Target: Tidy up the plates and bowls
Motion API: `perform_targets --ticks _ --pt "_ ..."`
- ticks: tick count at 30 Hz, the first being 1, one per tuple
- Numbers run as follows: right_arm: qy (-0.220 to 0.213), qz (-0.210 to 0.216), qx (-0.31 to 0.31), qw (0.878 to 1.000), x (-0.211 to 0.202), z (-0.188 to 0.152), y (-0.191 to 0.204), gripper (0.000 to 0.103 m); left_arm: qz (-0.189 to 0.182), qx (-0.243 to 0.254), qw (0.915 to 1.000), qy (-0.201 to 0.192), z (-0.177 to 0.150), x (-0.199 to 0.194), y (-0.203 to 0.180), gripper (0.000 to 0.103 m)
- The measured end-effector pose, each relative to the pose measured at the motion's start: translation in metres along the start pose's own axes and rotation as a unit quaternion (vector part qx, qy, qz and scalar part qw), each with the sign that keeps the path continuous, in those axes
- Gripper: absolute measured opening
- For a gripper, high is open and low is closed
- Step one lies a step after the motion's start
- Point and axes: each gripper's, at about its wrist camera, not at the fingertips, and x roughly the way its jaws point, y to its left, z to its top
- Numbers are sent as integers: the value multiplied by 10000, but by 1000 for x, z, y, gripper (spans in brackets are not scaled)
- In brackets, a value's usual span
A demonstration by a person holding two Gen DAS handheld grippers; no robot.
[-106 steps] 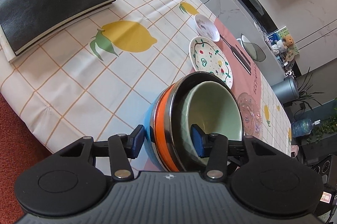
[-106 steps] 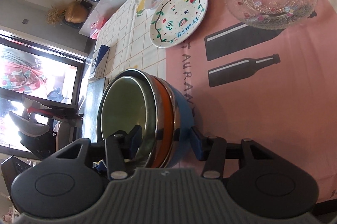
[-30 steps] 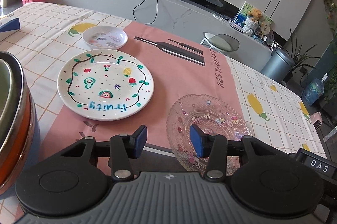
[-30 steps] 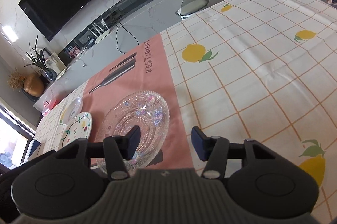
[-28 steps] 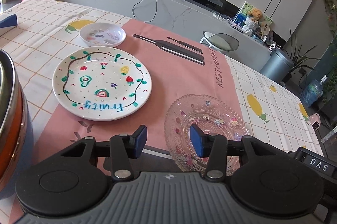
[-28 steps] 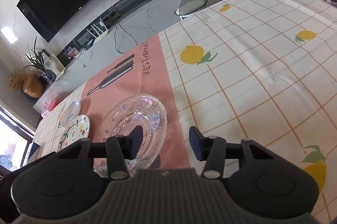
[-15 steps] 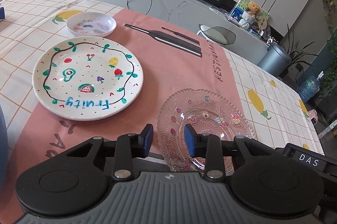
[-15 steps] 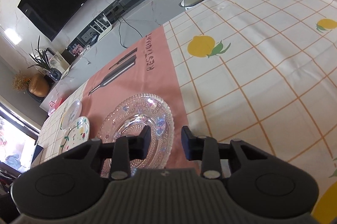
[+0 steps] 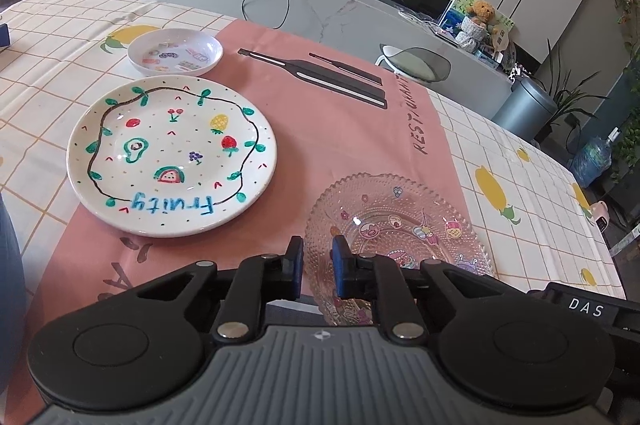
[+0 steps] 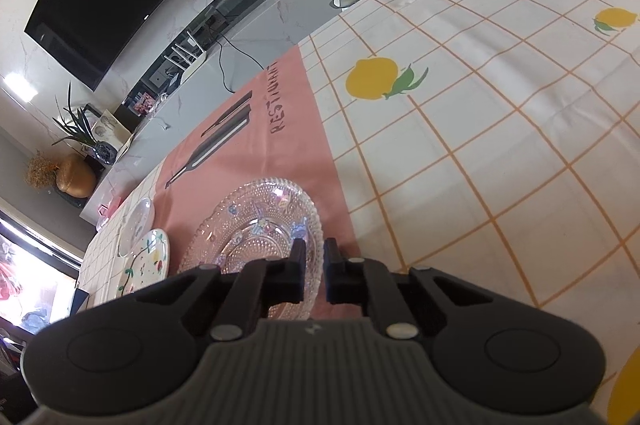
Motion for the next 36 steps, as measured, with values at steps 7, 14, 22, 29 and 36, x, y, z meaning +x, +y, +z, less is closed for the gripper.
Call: perform_targets --ticks 7,14,22,29,36 --pt "65 64 63 9999 -10 -5 -1 7 -97 -34 9999 -16 0 -12 4 14" --pt "64 90 129 9999 -30 -18 -1 7 -129 -10 9999 -16 -9 -31 5 14" --pt "86 36 162 9998 -54 -34 0 7 -196 51 9998 -45 -28 -57 10 14" --pt "192 89 155 9997 -70 -54 2 7 -194 8 9998 -30 -43 -79 21 13" --pt "297 148 32 9994 -88 -73 8 7 -303 -162 9994 -3 -58 -100 39 14"
